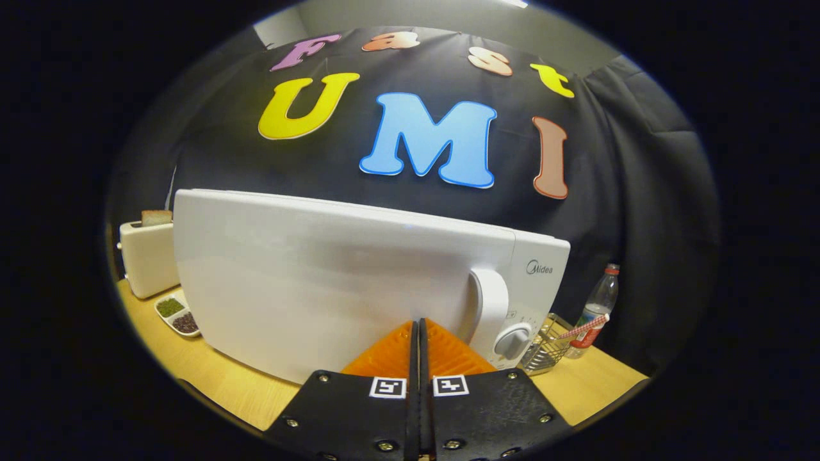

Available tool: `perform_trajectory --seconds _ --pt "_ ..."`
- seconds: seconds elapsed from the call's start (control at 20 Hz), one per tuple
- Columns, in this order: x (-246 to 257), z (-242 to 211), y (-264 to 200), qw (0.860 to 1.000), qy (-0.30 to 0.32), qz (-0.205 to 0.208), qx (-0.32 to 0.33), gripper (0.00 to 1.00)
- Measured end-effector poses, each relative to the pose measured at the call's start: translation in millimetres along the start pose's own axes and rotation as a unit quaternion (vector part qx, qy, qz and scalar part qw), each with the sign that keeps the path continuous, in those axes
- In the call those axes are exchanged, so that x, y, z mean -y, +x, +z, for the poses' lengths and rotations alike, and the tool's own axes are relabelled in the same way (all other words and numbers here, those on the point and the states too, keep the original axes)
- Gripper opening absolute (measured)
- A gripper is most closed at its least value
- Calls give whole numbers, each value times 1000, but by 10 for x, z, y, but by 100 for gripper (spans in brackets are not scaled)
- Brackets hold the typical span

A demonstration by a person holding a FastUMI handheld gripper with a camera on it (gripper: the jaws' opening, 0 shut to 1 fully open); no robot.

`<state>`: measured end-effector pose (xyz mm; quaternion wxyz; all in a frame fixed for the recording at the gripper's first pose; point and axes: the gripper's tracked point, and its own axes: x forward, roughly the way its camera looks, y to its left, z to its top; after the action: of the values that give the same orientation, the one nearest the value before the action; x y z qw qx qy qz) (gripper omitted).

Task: Open the microwave, put the food inside, and close the microwave door.

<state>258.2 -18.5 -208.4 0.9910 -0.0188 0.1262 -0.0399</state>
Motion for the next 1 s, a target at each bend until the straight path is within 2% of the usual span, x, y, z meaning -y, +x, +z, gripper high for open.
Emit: perform_trajectory --seconds 0.25,0.35,0.65,0.85,1.0 --pt "23 400 -546 999 31 13 15 1" --pt "-34 508 -848 998 48 35 8 1" --pt "4 856 -1747 994 86 69 26 1" --pt "-183 979 -2324 988 91 119 29 2" --pt "-252 1099 -2635 987 85 127 50 2"
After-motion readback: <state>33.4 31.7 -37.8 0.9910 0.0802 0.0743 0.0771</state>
